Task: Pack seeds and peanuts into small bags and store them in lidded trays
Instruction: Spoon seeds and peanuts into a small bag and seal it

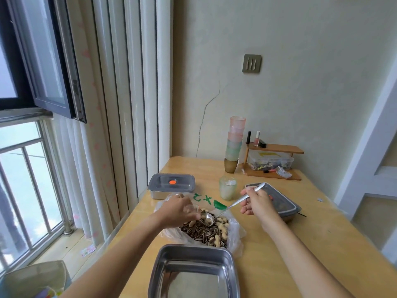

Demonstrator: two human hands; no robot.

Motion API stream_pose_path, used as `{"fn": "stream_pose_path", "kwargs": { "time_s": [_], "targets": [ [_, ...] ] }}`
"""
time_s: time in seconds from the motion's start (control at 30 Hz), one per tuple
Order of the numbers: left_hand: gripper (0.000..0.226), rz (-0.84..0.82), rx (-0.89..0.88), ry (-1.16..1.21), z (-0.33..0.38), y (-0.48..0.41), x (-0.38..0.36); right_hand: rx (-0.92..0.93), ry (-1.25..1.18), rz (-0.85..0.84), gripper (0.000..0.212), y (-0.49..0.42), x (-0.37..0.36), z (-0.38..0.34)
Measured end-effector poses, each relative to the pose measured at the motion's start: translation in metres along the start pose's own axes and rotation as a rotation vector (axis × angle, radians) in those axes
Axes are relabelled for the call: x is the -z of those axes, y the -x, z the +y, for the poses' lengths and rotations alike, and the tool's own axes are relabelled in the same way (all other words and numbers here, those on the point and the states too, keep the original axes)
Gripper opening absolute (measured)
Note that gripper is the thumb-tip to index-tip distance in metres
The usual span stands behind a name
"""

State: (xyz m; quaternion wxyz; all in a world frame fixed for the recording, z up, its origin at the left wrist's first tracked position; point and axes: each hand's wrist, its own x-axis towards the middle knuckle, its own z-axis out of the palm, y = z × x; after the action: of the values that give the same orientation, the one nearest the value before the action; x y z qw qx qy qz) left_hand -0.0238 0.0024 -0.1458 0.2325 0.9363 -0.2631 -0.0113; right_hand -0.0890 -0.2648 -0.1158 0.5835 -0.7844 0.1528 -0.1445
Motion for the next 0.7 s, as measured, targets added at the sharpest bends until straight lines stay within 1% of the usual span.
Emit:
{"fn": "stream_pose_path", "kwargs": {
  "time_s": [0.1,0.23,0.3,0.4,0.5,0.63,0.7],
  "targets": [
    [0.046,0.013,-0.001,0.008,-0.005,0.002,-0.001,-0.041,-0.058,0.028,0.032,-0.002,0.005,0.002],
    [0.039,0.015,0.003,0.009,-0.01,0.005,-0.004,-0.038,-0.074,0.067,0.034,-0.006,0.012,-0.002],
    [0.043,0.026,0.023,0.053,-0.012,0.005,-0.005,-0.022,-0.08,0.067,0.034,-0.007,0.013,-0.006],
    [0.057,0.049,0.037,0.084,-0.01,0.004,-0.006,0.003,-0.099,0.059,0.034,-0.004,0.012,-0.014],
    [0.068,0.029,0.042,0.141,-0.005,0.002,-0.01,0.031,-0.109,0.053,0.032,-0.001,0.008,-0.02],
    [0.07,-0.05,0.059,0.208,0.003,0.0,-0.015,0.063,-0.094,0.053,0.032,0.003,0.004,-0.024],
    [0.066,-0.049,0.075,0.184,0.007,-0.001,-0.014,0.085,-0.075,0.047,0.033,0.004,0.003,-0.026]
  ]
}}
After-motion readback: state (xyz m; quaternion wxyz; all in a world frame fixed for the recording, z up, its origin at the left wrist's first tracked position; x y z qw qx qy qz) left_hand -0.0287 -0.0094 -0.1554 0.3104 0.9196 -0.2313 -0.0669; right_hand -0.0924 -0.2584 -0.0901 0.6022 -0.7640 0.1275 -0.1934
